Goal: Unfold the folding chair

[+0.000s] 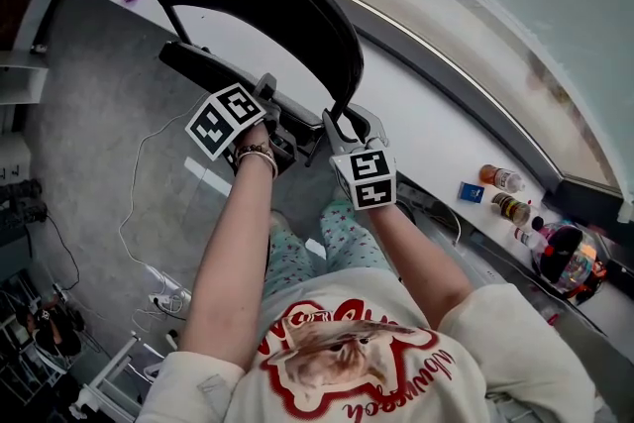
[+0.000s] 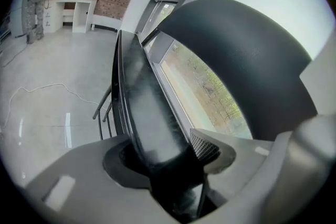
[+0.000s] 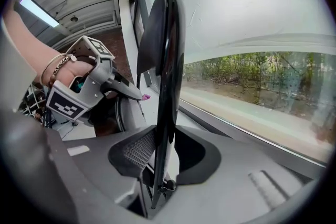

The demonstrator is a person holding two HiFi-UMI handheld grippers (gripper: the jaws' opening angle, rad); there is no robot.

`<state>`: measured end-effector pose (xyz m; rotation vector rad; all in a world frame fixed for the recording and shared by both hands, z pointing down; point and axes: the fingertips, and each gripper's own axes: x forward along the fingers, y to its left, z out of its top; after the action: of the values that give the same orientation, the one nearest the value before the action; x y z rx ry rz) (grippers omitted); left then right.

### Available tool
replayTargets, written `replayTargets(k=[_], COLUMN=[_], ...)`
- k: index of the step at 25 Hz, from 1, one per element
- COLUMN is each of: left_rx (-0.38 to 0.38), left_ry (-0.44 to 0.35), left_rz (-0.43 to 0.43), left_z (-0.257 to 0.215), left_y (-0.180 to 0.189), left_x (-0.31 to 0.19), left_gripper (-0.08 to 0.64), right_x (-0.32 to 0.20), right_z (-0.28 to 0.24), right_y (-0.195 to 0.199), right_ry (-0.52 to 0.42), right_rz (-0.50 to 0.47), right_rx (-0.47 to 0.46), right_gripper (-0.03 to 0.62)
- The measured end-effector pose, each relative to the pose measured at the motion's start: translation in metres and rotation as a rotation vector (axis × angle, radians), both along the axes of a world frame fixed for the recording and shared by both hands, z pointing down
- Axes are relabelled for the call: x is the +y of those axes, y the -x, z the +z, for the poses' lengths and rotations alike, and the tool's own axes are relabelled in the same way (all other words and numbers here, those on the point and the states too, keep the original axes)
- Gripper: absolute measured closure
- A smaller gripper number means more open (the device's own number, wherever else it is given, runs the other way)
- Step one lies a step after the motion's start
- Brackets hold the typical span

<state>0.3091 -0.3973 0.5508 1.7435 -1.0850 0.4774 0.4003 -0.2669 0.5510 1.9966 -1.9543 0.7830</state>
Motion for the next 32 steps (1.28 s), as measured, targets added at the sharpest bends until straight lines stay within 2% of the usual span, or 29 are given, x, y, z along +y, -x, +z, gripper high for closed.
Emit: replayTargets(k=[9,13,20,27,32], left_rx=[0.033,0.073,0.08,0.114,0.152], left_ry=[-0.026,-0.038,-0.045,-0.022,0.06], left_rz=[-0.005,-0.024,-0.049,-0.081,-0.121], left_z=[-0.002,-0.002,0.006,0.018,0.043], left_y=[0.028,0.038,0.071,0.11,0.151], left_x=[0.012,0.016,0.028,0.048,0.07], left_gripper=[0.322,0.324,0.353,0.354,0.354], right_x=[0.003,0.003,0.005,0.012,0.019], right_z=[0.004,0.007,0.014,0.021,0.035], right_y=[0.001,0.001,0.005,0.014,0.02], right_ry=[-0.039,-0.045,-0.054,-0.058,-0.031], right_rz=[0.03,0.013,0.022,0.017,0.042], right_rx=[-0.023,-0.012,-0.044,-0.038,-0.039], right_gripper=[0.46,0.454,0.454,0.448,0.442])
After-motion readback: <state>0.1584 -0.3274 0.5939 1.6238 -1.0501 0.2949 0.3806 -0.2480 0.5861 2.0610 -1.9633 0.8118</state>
